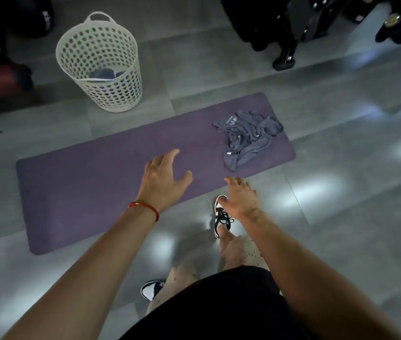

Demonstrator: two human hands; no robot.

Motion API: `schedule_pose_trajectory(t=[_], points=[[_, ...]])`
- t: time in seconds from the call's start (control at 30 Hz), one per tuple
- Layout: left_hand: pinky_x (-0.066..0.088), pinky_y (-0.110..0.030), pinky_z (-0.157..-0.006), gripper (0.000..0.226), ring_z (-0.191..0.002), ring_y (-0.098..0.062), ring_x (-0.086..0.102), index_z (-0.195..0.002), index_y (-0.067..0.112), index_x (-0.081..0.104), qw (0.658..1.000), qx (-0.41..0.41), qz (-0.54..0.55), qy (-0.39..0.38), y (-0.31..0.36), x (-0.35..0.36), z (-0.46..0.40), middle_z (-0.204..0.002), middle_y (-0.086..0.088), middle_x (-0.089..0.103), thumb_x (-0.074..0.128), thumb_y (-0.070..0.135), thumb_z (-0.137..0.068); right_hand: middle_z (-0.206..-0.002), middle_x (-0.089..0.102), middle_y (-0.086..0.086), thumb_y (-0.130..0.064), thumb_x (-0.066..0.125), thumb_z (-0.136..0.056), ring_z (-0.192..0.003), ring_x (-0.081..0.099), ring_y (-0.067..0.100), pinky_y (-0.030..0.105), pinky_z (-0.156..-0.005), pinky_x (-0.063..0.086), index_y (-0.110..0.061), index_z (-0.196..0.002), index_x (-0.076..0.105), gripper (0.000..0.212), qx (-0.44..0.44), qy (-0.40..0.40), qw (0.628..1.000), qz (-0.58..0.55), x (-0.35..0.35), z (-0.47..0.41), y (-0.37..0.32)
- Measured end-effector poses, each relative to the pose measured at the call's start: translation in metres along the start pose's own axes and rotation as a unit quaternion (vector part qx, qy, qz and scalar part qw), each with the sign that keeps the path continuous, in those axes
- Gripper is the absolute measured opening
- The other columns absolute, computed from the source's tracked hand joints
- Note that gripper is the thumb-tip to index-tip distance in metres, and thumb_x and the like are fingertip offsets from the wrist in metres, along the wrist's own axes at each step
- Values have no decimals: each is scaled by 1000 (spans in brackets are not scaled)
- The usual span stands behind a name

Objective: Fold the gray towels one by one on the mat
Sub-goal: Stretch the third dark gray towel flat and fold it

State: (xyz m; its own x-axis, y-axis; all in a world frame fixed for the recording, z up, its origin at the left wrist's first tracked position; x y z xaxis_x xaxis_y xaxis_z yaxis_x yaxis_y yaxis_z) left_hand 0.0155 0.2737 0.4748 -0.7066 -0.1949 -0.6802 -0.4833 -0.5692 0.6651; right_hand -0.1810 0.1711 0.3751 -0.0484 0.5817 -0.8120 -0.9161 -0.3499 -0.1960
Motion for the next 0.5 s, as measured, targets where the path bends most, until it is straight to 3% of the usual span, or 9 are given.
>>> schedule_pose_trajectory(t=[0.27,0.5], points=[[32,-39,-111,63,-134,-32,37,-151,21,39,993,-51,-71,-85,23,129,-154,-145,-9,48,62,31,-93,-133,55,11,-33,60,-87,-123,50,34,45,-97,42,-20,-141,45,57,41,-67,996,-40,12,-148,88],[37,-44,-108,59,-133,-32,37,-150,19,38,980,-70,-119,-146,-83,282,-293,-142,-12,49,55,31,-95,-129,59,12,-34,62,-87,-122,54,34,45,-100,46,-19,-139,48,56,98,-108,987,-72,135,-295,145]])
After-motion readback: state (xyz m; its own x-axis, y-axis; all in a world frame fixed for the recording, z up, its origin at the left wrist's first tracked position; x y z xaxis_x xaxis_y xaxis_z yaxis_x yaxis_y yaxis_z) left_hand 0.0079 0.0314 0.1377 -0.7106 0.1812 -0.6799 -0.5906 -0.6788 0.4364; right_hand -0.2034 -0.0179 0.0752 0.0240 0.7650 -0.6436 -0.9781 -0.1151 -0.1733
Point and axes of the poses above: each hand's wrist, its own z-axis away from the middle knuckle, its own x-axis out of the palm, y = z × x, the point moved 9 cm from there along -z, towards the middle knuckle
